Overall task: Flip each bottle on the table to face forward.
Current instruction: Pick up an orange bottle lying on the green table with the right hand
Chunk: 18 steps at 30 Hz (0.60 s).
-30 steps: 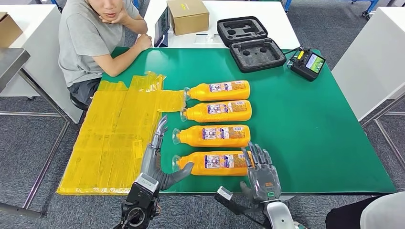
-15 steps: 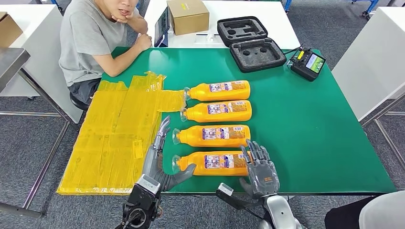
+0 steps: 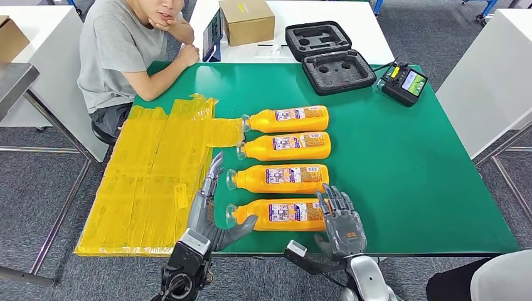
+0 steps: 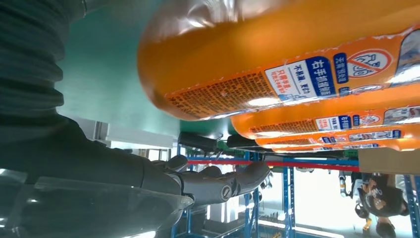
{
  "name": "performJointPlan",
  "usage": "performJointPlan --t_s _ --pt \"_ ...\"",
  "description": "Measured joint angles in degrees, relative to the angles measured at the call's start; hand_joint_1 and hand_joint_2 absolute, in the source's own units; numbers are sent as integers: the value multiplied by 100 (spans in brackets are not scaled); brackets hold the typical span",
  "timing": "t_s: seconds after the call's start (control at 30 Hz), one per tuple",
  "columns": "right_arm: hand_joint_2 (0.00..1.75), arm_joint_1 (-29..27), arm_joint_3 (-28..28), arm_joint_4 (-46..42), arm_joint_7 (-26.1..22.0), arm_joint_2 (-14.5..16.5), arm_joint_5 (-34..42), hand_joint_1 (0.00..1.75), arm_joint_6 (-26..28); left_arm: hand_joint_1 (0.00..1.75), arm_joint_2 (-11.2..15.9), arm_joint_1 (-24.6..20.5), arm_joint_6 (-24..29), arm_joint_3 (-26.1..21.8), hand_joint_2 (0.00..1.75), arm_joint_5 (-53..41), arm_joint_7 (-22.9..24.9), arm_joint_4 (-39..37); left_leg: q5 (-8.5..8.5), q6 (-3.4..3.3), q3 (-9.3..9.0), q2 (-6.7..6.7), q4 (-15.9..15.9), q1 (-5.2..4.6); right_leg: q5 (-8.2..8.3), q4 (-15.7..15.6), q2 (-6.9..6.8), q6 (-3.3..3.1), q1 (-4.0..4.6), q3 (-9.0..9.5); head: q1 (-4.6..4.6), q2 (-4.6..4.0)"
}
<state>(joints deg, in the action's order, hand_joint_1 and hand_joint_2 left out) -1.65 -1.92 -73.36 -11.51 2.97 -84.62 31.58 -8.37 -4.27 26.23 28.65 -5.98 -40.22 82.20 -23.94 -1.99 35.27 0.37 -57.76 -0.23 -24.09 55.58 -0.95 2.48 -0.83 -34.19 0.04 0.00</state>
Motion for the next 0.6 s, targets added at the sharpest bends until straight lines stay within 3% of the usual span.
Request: performJointPlan --t_s 0.47,0.53,0.6 --pt "175 439 9 790 -467 24 672 0 -171 0 -1 -111 -13 40 175 37 0 -5 0 0 -1 0 0 0 0 0 0 0 0 1 1 0" --pt "175 443 17 806 -504 42 697 9 -210 0 -1 -116 -13 51 175 51 0 -17 0 0 -1 0 0 0 0 0 0 0 0 1 1 0" --pt "175 451 34 819 -521 61 727 91 -260 0 -1 -124 -14 62 175 73 0 -37 1 0 -2 1 0 1 1 0 0 0 1 1 0 0"
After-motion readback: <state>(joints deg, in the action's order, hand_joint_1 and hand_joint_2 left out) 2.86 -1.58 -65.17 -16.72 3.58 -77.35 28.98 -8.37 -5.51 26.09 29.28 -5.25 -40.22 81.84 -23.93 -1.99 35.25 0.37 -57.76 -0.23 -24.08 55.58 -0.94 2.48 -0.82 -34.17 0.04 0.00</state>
